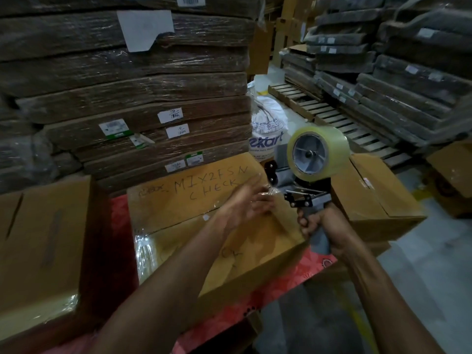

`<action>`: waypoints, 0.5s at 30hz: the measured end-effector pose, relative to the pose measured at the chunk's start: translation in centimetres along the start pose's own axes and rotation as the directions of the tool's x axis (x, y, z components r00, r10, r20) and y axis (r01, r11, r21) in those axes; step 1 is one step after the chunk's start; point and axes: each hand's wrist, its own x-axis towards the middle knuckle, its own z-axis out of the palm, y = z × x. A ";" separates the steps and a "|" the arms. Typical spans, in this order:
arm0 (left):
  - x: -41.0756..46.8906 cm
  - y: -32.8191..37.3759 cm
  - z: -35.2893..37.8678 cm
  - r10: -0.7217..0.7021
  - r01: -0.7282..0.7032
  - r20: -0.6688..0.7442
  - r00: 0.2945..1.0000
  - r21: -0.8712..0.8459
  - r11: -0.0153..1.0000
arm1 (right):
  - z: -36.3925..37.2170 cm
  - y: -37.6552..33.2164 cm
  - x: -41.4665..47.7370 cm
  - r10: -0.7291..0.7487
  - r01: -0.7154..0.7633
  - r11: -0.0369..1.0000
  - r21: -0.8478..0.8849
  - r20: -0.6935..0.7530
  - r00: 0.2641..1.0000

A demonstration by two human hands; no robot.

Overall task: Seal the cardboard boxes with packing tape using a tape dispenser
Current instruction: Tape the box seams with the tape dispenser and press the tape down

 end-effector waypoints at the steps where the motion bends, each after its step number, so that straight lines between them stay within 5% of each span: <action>1: 0.1 0.5 -0.1 -0.093 0.102 0.084 0.992 -0.103 0.989 | 0.5 0.4 -0.2 -0.009 0.009 1.000 0.025 0.010 1.000; 4: 0.1 1.2 -0.7 -0.162 0.198 0.179 0.970 -0.206 0.958 | 1.5 0.9 -0.6 -0.038 0.037 0.998 0.043 0.026 0.999; 8: 0.7 1.5 -1.7 -0.086 0.132 0.149 0.985 -0.337 0.932 | 2.1 0.9 -0.7 -0.070 0.070 0.997 0.017 0.011 0.997; 15: 1.8 1.5 -2.5 -0.133 0.187 0.181 0.974 -0.325 0.927 | 2.1 1.1 0.3 -0.080 0.080 0.997 -0.007 0.013 0.997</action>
